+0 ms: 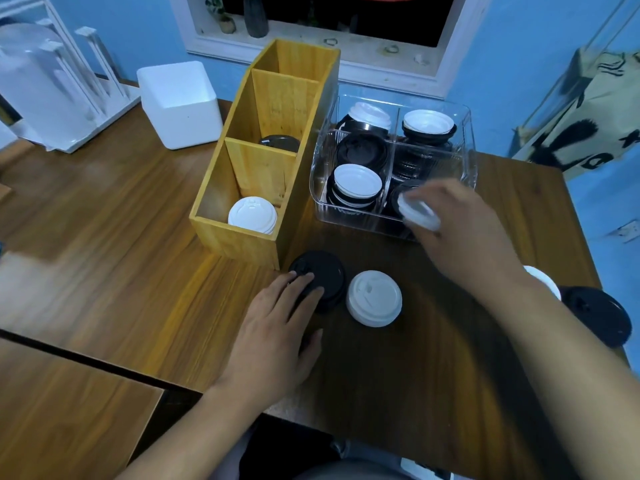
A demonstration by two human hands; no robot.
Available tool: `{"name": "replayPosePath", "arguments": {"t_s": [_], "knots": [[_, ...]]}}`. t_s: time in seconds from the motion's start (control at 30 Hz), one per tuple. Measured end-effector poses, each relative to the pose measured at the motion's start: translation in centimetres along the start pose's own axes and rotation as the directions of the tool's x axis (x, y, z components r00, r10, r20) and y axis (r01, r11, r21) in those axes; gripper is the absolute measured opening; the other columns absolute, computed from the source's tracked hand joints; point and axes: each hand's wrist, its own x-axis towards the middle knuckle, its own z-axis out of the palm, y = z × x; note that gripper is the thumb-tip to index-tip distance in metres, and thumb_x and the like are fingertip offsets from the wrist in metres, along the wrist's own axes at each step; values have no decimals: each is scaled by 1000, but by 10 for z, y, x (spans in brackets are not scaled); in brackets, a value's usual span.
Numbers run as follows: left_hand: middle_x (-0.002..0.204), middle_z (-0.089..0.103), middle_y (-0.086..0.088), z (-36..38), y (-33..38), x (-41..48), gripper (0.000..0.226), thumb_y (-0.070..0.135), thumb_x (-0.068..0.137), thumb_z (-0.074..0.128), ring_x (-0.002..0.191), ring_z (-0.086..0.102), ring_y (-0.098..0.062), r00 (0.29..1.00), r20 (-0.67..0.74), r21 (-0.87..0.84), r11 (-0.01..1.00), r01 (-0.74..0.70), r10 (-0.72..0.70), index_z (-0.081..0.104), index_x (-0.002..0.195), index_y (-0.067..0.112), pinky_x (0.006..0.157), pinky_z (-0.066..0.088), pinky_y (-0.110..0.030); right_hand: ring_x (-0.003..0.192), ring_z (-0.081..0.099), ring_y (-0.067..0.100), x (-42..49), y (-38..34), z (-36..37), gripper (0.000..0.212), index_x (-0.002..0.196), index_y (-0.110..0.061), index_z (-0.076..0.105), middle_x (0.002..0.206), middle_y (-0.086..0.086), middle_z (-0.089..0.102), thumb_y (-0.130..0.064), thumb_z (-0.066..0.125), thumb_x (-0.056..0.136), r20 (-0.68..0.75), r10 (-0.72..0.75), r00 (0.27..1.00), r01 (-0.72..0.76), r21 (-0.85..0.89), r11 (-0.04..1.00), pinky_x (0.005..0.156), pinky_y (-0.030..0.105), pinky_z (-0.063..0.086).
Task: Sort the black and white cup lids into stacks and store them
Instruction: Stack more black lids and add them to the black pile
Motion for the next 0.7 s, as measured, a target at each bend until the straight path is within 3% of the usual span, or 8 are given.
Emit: {"name": "replayPosePath", "arguments": {"t_s": [0.1,0.17,0.23,0.3,0.43,0.57,0.63,0.7], "knots": [[145,54,-7,1,-1,0,51,32,89,71,138,45,-31,999,-41,-12,1000,-14,14,63,135,11,112,40,-47,88,62,0,-61,-15,-12,36,118,-38,60,104,-25,61,-37,76,86,153,168,974,-211,336,918,72,15,44],[135,60,-8,2,-1,-1,47,33,87,74,128,53,-33,996,-88,-27,999,-23,21,68,127,9,107,42,-47,72,69,9,-91,-17,-14,41,110,-38,59,95,-19,66,-28,83,79,353,260,899,-421,526,739,58,22,54],[126,62,-8,0,0,-2,46,37,86,77,119,56,-31,992,-126,-56,998,-16,9,70,121,8,102,43,-43,65,70,18,-112,-13,-6,44,110,-35,60,96,-19,67,-22,86,77,529,237,815,-540,545,642,50,28,56],[122,61,-7,-3,0,-2,50,36,82,82,114,56,-28,987,-158,-111,994,1,-19,69,120,6,98,44,-41,73,70,11,-124,-11,6,43,110,-41,59,97,-22,66,-30,85,77,615,182,767,-536,459,708,54,25,57],[138,53,-5,-10,-3,2,70,32,75,88,130,47,-22,987,-96,-256,961,102,-130,58,133,6,111,37,-32,95,56,-6,-132,-4,26,42,114,-51,52,110,-29,55,-61,73,78,492,170,854,-303,204,931,72,10,45],[142,51,3,-9,-7,2,81,38,77,86,134,43,-13,977,24,-329,921,207,-211,49,143,14,113,37,-30,91,52,9,-139,0,39,52,106,-34,62,99,-13,53,-79,46,83,260,231,938,-193,-161,968,68,24,45],[136,50,11,-9,-6,2,81,43,77,85,129,44,-8,973,38,-333,915,226,-226,47,143,18,108,41,-32,79,52,11,-144,2,36,56,88,-30,59,83,-12,50,-80,33,87,183,264,947,-230,-185,955,59,25,43],[135,48,14,-9,-6,2,82,47,75,85,127,45,-8,975,44,-333,918,218,-216,46,143,21,107,42,-33,87,55,9,-149,8,28,53,94,-31,60,92,-15,54,-77,32,89,202,228,952,-219,-67,973,66,26,48]]}}
